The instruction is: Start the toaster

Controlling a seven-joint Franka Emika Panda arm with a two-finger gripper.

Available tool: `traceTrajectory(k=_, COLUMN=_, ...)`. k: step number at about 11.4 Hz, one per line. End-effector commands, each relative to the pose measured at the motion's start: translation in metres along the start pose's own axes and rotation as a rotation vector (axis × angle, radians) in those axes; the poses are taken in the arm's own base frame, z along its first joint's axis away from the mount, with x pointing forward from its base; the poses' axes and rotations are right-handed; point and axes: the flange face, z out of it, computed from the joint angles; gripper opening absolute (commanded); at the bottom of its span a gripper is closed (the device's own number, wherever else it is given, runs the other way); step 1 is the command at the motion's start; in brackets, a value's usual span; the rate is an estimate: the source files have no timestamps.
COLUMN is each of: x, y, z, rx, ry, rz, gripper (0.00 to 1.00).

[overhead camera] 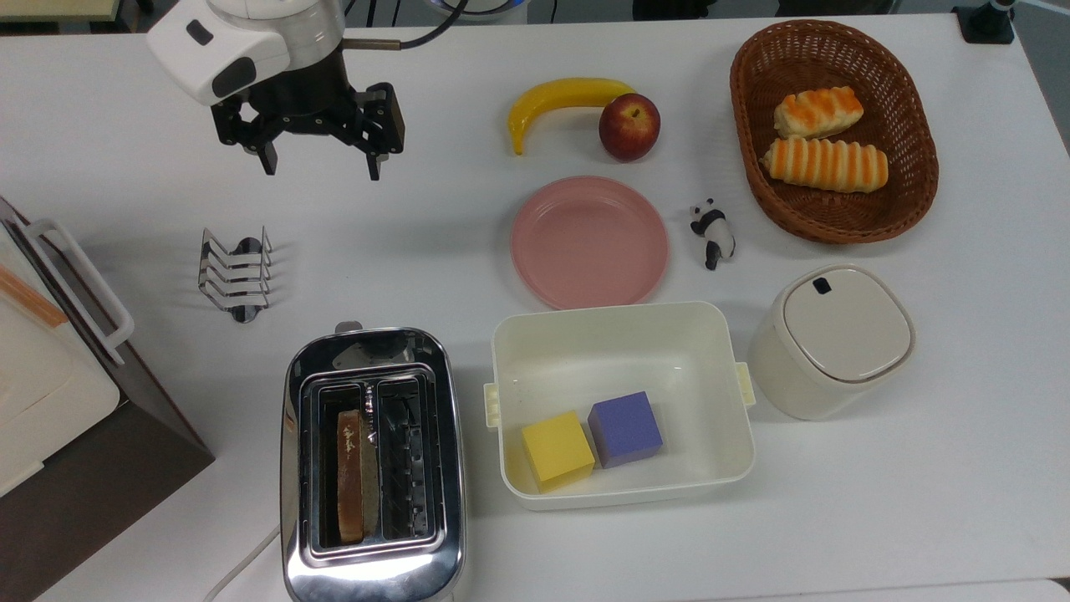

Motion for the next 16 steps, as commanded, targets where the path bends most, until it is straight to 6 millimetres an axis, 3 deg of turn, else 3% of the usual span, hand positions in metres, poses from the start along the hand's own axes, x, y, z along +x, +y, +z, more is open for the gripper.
traceTrajectory(k=1, x=-0.0116, y=0.0015, z=-0.0093, rx=-0.022, ry=-0.017, rz=0.003, gripper=1.00)
traceTrajectory(k=9, x=-0.0109, y=0.0003, z=-0.0042, rx=-0.018, ry=-0.026, rz=-0.032, gripper=1.00)
traceTrajectory(k=10, x=-0.0105, y=0.0004, z=-0.0033, rx=-0.020, ry=-0.026, rz=-0.032, gripper=0.96)
traceTrajectory(k=12, x=-0.0104, y=0.0007, z=-0.0039, rx=-0.012, ry=-0.024, rz=-0.031, gripper=0.71)
traceTrajectory(k=14, x=-0.0107, y=0.0023, z=-0.0038, rx=-0.010, ry=-0.024, rz=-0.028, gripper=0.55)
traceTrajectory(k=16, x=-0.0109, y=0.0041, z=-0.0037, rx=-0.009, ry=-0.024, rz=-0.026, gripper=0.32)
